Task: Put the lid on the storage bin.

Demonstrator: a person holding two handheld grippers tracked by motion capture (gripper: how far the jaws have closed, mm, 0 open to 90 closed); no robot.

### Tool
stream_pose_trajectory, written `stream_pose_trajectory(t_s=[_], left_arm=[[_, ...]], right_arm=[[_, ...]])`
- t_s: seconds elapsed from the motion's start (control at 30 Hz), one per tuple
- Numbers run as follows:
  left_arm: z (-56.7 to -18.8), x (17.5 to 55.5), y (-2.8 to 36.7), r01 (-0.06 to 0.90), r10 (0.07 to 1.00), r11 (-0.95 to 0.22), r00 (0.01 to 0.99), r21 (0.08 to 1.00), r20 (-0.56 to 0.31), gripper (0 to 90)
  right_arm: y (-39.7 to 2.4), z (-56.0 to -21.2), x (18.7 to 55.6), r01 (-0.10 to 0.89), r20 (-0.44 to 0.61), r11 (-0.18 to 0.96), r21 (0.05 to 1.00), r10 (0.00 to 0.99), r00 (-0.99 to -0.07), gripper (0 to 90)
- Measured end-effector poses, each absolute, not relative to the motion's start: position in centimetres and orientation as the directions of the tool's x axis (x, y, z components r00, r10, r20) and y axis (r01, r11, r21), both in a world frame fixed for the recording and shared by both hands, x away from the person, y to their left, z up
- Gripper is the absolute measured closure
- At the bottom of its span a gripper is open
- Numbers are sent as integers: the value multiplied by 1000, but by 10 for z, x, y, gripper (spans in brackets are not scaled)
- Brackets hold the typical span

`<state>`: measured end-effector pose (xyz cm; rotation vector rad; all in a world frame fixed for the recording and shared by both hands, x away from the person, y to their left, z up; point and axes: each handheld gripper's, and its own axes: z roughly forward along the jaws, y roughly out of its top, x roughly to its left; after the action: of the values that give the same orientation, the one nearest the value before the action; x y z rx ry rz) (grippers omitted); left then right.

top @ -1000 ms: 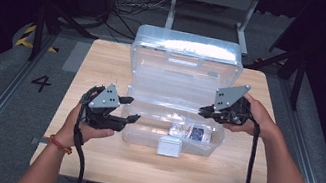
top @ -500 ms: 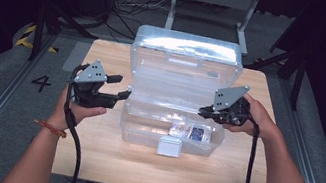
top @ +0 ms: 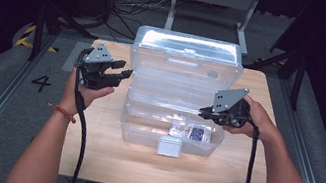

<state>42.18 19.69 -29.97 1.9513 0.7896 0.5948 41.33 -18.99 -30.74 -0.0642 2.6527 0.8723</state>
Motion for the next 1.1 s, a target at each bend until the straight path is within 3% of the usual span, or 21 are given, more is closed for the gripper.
stream_pose_trajectory(t_s=[0.3,0.6,0.7,1.1], left_arm=[[-306,432,201,299,747,-335,662,893,59,831],[-309,427,203,288,736,-335,674,897,59,828],[-311,423,204,282,727,-350,684,893,68,827],[-321,410,208,272,696,-388,713,881,87,864]], right_arm=[[-193,-315,405,-153,-339,801,578,65,-939,842],[-193,-320,395,-165,-388,814,557,79,-918,829],[-197,-322,391,-151,-379,804,575,99,-920,787],[-229,-322,376,-124,-376,758,641,169,-911,840]])
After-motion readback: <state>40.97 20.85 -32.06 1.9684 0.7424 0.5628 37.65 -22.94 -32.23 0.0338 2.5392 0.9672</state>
